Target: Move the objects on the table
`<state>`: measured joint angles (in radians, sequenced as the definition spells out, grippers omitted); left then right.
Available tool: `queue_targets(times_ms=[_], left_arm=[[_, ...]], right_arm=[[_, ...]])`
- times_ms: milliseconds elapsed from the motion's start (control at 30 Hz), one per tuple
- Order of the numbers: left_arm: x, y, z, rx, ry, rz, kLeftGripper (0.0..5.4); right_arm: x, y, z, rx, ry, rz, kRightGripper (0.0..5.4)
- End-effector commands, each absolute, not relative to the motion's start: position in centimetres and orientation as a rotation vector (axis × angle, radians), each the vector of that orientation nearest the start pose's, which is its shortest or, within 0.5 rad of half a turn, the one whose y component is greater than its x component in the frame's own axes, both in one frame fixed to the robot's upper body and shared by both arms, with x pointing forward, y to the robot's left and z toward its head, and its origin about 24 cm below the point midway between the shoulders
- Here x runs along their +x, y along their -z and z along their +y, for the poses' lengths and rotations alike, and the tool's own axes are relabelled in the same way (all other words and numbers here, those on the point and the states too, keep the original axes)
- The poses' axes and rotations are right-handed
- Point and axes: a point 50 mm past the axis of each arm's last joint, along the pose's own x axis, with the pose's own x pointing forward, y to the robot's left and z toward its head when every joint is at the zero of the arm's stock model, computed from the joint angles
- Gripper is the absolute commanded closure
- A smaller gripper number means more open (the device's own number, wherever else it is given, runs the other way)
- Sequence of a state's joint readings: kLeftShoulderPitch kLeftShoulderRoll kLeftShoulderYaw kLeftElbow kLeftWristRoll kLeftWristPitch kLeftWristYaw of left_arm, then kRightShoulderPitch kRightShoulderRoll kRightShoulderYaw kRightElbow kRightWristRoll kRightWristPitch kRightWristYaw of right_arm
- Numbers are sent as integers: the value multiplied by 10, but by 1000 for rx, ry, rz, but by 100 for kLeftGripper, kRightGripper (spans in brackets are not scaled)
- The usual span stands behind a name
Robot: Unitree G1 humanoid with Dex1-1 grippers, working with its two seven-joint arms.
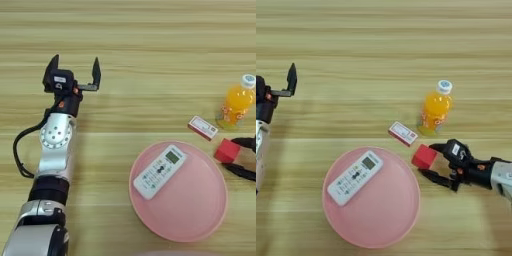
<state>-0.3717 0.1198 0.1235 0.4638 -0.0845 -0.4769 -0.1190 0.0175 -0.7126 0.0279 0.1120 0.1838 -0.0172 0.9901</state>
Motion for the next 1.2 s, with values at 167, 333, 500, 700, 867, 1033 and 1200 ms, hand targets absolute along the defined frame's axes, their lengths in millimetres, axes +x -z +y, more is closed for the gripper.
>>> queue_targets(times_ms=[167, 333, 500, 700, 867, 1033, 1200], left_arm=[[318, -90, 176, 41, 56, -401, 0], [318, -89, 176, 41, 55, -401, 0], [318, -90, 176, 41, 55, -402, 0], [318, -90, 175, 40, 56, -404, 0], [318, -90, 175, 40, 57, -404, 0], [319, -90, 174, 40, 58, -403, 0], [319, -90, 174, 40, 58, -403, 0]], right_arm=[[230, -71, -242, -440, -952, 247, 45], [230, -82, -235, -433, -970, 186, 2], [226, -90, -226, -437, -1014, 145, 2], [223, -100, -216, -446, -1058, 90, 2], [223, -106, -210, -436, -1066, 56, 2], [221, -123, -203, -383, -1068, -54, 2], [221, -143, -199, -347, -1041, -162, 2]])
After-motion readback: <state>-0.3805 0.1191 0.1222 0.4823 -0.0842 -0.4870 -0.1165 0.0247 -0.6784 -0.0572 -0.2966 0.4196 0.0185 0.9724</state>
